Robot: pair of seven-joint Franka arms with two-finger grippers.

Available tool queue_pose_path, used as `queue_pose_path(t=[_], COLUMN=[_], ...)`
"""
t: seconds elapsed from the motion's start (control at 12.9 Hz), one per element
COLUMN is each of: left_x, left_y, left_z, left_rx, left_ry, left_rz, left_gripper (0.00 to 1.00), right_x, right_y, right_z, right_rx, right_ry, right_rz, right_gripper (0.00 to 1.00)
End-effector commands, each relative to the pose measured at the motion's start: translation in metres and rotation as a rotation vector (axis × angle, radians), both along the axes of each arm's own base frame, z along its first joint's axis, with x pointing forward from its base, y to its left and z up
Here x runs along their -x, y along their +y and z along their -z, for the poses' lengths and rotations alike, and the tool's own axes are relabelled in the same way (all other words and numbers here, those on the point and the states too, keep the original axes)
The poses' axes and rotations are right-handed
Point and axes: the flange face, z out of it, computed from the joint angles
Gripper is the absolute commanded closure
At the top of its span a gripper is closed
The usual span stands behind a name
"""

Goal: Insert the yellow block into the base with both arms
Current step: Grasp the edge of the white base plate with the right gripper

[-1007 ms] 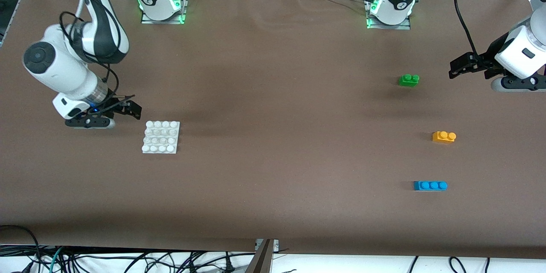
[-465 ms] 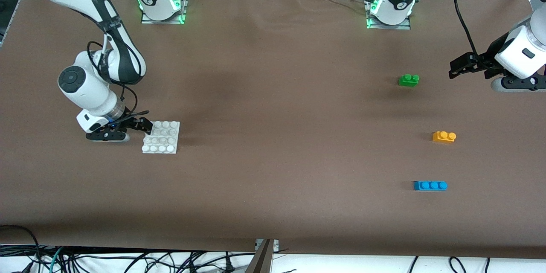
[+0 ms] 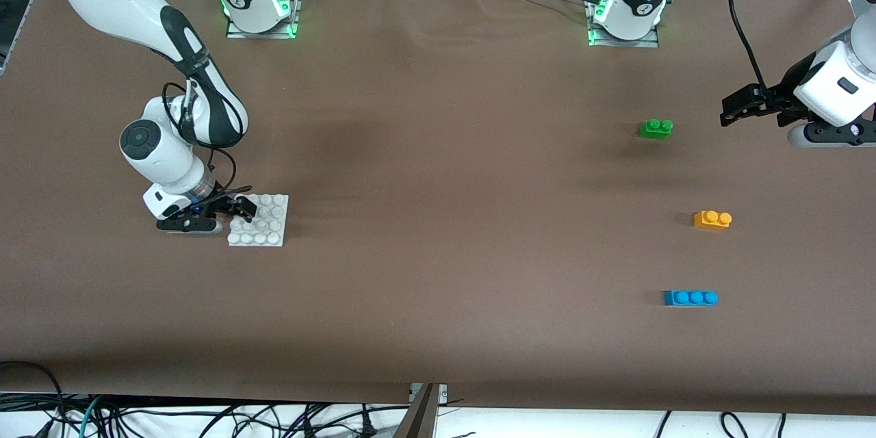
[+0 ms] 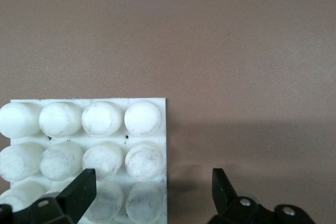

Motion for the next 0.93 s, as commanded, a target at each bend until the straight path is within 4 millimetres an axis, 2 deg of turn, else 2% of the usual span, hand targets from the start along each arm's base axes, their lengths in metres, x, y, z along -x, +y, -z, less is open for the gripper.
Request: queue_pose_path(t=[0.0,0.46,0.85], left_x=[-0.002,-0.002,-0.002], left_y=[0.001,0.001,0.001], left_z=[-0.006,-0.005,-0.005], left_rx=[0.028,0.027,0.027], left_ry=[0.002,0.004,0.008], left_rz=[-0.006,-0.006,-0.006], left_gripper=[0.00,0.00,0.00], right_x=[-0.001,-0.014,-0.012], right_y=[0.001,0.009,0.009], right_z=[0.001,-0.009,0.009], right_rx=[-0.012,-0.017,-0.017], right_ry=[-0.005,-0.009,0.018], right_rz=[0.014,-0.006,-0.006], right_gripper=[0.02,0.02,0.02])
